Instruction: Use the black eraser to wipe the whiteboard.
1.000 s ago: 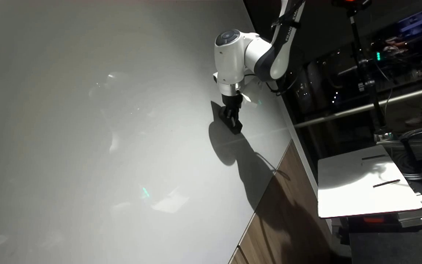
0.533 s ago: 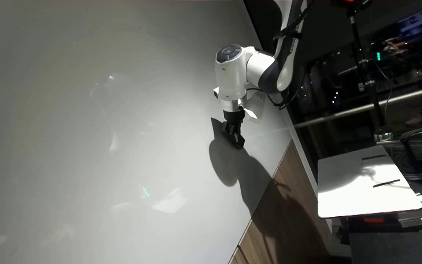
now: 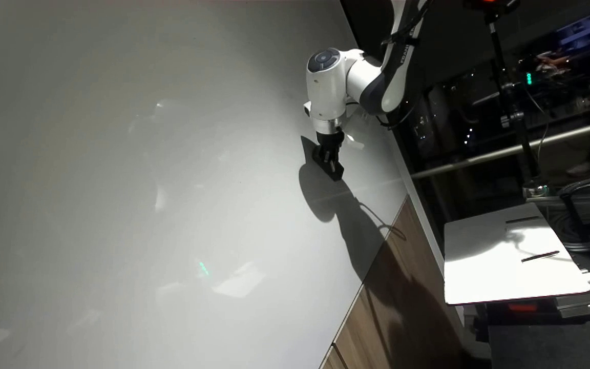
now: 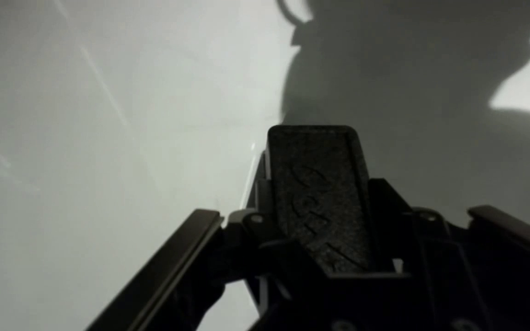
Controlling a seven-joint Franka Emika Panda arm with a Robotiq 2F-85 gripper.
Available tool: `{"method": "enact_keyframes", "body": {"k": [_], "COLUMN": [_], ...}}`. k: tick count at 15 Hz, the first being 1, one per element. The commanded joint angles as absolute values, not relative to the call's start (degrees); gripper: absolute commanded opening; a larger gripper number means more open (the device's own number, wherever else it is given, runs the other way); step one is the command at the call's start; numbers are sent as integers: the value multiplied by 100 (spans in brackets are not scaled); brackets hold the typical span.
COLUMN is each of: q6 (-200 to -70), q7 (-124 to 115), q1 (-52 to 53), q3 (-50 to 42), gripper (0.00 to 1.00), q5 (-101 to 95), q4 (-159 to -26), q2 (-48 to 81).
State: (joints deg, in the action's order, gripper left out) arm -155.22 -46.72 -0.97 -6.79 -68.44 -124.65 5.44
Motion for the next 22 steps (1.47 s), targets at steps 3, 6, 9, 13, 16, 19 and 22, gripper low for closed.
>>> {"method": "enact_keyframes", "body": {"k": [3,6,9,13,16,19,22], "q6": [-15557,-15544,-15496,-15436,-15426,-15443,-14911], "q7": [-4742,-5013,-5262,-5265,-5321,-5410,-4825], "q1": [-117,100,365,565,667,837,1014], "q3": [-685,-469,-223,-70,8,209,645], "gripper": [29,29,29,29,29,29,29], "q5": [-6915,-6878,-6855,-6766,-6784,-6644,-5363], "q4": [-12331,-12409,-12292,-12146,-12491,-13168,-14136], "q2": [483,638,919,1094,950,697,377]}}
